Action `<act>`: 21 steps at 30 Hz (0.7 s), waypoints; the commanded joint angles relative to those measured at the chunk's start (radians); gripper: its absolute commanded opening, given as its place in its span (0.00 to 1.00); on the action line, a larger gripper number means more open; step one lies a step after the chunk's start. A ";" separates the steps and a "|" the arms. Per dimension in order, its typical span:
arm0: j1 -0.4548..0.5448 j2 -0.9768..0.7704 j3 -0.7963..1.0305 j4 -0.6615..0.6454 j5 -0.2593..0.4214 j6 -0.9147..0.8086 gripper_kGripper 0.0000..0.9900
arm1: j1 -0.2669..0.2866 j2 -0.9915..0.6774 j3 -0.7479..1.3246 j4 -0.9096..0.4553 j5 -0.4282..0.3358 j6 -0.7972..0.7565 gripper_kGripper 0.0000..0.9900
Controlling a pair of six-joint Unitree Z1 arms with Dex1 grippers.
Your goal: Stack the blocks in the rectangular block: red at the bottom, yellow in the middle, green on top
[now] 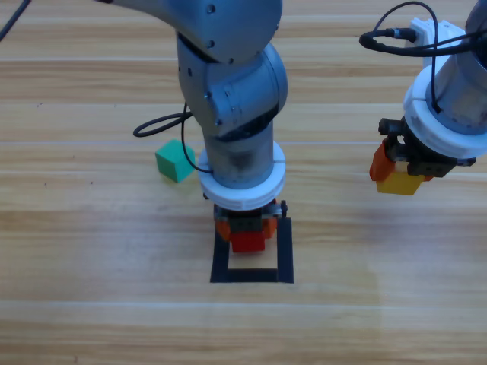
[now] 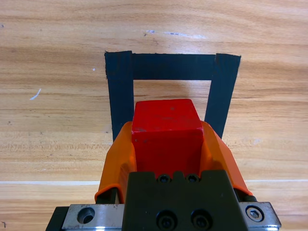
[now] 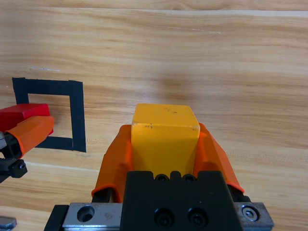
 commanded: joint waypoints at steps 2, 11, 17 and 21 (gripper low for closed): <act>-0.025 0.067 -0.007 -0.001 -0.002 -0.012 0.06 | 0.016 0.067 -0.001 0.007 0.017 -0.006 0.00; -0.039 0.079 -0.020 -0.005 0.004 -0.022 0.06 | 0.016 0.073 -0.004 0.007 0.017 -0.006 0.00; -0.042 0.082 -0.024 -0.005 0.006 -0.022 0.06 | 0.016 0.076 -0.006 0.007 0.017 -0.006 0.00; -0.045 0.085 -0.026 -0.006 0.009 -0.023 0.06 | 0.016 0.079 -0.007 0.007 0.017 -0.005 0.00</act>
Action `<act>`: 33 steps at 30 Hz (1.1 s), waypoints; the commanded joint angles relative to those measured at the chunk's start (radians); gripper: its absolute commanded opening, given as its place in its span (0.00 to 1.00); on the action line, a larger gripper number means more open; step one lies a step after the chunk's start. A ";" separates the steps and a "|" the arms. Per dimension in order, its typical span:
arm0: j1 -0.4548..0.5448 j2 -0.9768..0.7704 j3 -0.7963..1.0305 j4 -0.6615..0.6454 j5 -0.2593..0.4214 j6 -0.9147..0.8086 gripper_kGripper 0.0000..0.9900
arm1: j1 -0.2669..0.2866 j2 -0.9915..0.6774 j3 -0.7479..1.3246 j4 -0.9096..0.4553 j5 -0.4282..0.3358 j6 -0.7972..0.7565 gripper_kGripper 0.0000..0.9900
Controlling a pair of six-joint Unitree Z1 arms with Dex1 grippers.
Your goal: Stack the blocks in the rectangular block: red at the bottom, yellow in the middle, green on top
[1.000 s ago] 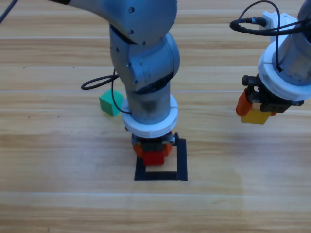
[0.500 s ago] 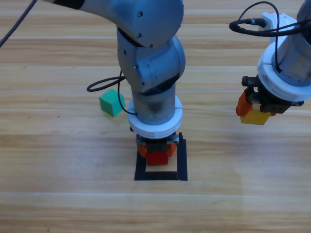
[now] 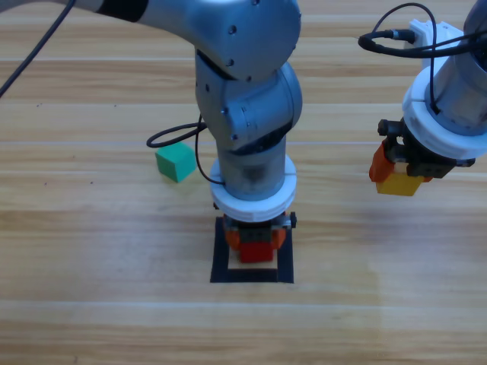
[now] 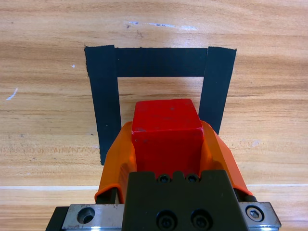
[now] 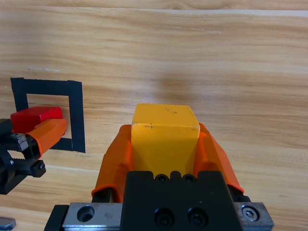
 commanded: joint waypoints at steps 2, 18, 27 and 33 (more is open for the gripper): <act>-0.025 0.051 -0.001 -0.004 0.009 -0.014 0.06 | 0.016 0.076 -0.006 0.007 0.018 -0.006 0.00; -0.027 0.070 0.007 -0.004 0.013 -0.010 0.06 | 0.018 0.081 -0.011 0.007 0.020 -0.005 0.00; -0.038 0.070 -0.038 0.002 0.013 -0.011 1.00 | 0.018 0.085 -0.012 0.007 0.020 -0.003 0.00; -0.036 0.062 -0.035 0.005 0.015 -0.013 1.00 | 0.018 0.088 -0.017 0.007 0.021 -0.003 0.00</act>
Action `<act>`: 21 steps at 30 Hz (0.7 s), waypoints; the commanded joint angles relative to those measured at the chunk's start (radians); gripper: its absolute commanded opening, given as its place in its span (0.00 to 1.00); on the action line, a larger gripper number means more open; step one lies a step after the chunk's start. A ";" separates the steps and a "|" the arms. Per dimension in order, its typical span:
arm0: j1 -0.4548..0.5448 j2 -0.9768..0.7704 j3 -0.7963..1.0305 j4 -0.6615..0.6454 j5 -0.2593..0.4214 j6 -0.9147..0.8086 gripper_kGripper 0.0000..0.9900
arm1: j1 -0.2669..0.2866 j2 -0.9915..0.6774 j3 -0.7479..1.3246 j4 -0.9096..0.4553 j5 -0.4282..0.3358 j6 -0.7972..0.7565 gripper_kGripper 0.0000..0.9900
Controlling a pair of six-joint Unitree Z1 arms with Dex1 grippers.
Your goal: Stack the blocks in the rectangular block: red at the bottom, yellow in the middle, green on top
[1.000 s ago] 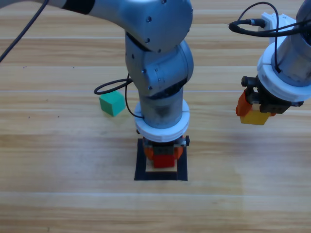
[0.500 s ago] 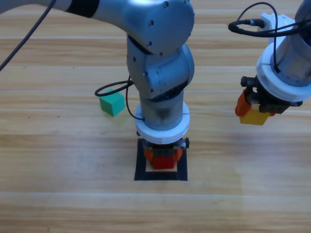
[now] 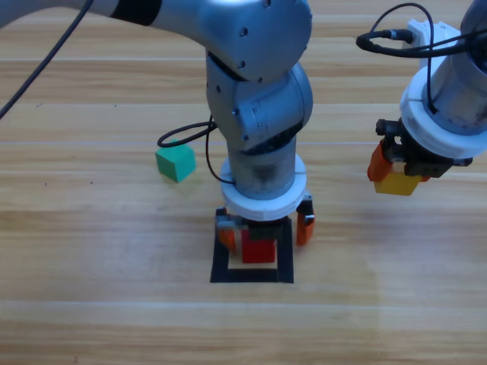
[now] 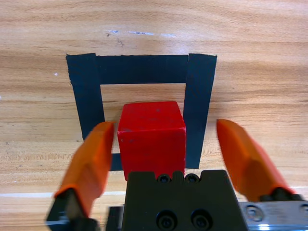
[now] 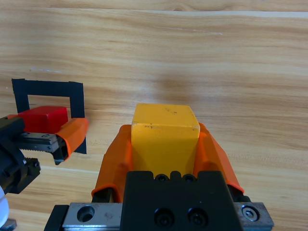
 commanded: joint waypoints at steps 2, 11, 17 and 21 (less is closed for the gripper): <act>-0.029 0.030 0.002 0.013 0.018 -0.014 1.00 | 0.018 0.082 -0.017 0.007 0.023 -0.003 0.00; -0.009 -0.139 -0.027 0.114 0.086 -0.020 1.00 | 0.018 0.076 -0.023 0.007 0.023 0.000 0.00; 0.030 -0.246 -0.018 0.132 0.090 0.004 1.00 | 0.051 0.089 -0.050 0.028 0.007 0.003 0.00; 0.050 -0.314 0.017 0.163 0.123 0.033 1.00 | 0.096 0.135 -0.109 0.065 0.004 0.015 0.00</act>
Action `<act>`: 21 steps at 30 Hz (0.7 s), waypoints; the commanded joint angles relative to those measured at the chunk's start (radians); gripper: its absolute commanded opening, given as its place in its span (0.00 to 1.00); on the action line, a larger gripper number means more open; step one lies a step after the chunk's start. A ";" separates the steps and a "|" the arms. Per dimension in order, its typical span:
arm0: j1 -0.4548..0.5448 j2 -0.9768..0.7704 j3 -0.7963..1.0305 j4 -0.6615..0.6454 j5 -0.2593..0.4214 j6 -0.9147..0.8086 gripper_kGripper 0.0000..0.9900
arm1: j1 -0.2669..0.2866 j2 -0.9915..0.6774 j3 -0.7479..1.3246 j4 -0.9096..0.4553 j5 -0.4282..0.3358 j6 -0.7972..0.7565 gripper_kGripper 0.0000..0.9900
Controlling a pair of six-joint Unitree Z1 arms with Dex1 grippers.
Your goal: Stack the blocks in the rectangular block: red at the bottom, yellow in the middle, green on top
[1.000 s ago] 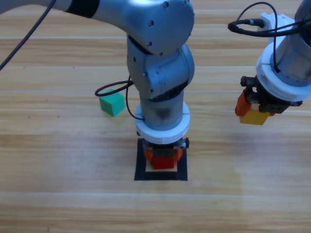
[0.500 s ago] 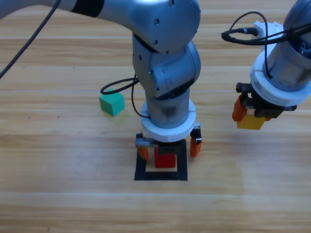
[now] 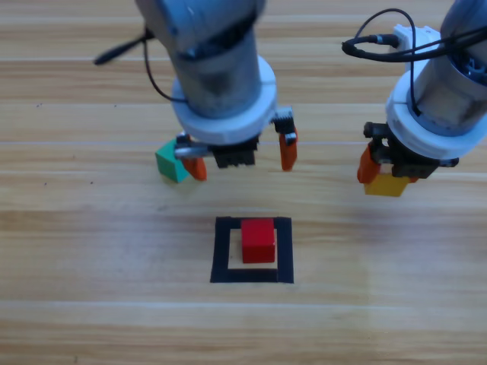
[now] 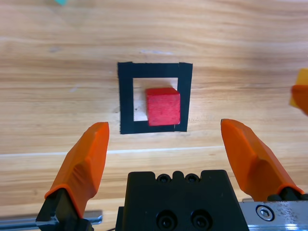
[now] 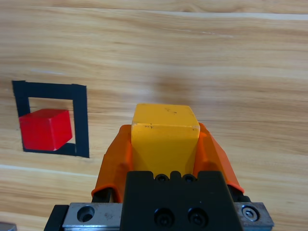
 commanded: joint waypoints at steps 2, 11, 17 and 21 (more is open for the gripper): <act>0.057 -0.114 0.077 0.037 0.080 0.074 1.00 | 0.117 0.138 -0.135 0.105 0.003 0.019 0.00; 0.133 -0.236 0.254 -0.021 0.181 0.223 1.00 | 0.183 0.293 -0.340 0.217 0.006 0.013 0.00; 0.150 -0.253 0.269 -0.029 0.192 0.251 1.00 | 0.221 0.356 -0.472 0.283 0.003 -0.016 0.00; 0.150 -0.258 0.269 -0.031 0.189 0.249 1.00 | 0.232 0.400 -0.548 0.321 0.008 -0.024 0.00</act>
